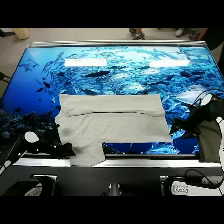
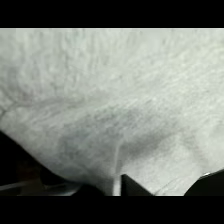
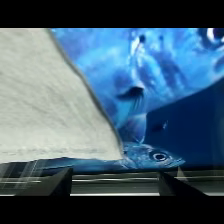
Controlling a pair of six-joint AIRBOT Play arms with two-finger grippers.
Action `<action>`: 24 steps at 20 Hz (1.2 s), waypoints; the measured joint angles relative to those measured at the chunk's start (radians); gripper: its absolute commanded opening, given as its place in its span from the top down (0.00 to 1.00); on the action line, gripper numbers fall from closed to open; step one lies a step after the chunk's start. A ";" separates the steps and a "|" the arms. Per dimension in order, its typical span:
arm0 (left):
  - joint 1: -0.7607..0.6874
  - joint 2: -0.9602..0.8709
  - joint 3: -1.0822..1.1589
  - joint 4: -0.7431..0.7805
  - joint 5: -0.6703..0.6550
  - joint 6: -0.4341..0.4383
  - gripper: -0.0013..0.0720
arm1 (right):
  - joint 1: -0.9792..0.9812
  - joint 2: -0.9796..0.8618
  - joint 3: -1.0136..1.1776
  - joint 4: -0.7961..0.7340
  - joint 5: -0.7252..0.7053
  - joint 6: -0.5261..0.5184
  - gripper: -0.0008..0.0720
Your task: Fold the shirts.
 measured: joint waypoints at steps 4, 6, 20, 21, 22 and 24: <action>-0.012 -0.009 -0.001 -0.006 0.029 -0.019 0.95 | -0.016 -0.010 -0.051 0.045 -0.063 -0.033 0.26; -0.014 -0.010 -0.001 -0.007 0.034 -0.019 0.95 | -0.005 -0.031 -0.062 0.061 -0.090 -0.035 0.27; -0.015 0.056 0.396 0.128 0.069 -0.022 0.95 | 0.116 -0.024 0.189 0.182 -0.212 -0.032 0.95; -0.015 0.013 0.452 0.135 0.082 -0.025 0.95 | 0.140 -0.041 0.231 0.185 -0.237 -0.029 0.95; -0.014 -0.032 0.502 0.137 0.091 -0.026 0.95 | 0.161 -0.061 0.270 0.182 -0.253 -0.023 0.95; -0.008 -0.137 0.608 0.142 0.115 -0.027 0.95 | 0.187 -0.115 0.352 0.154 -0.309 0.005 0.95</action>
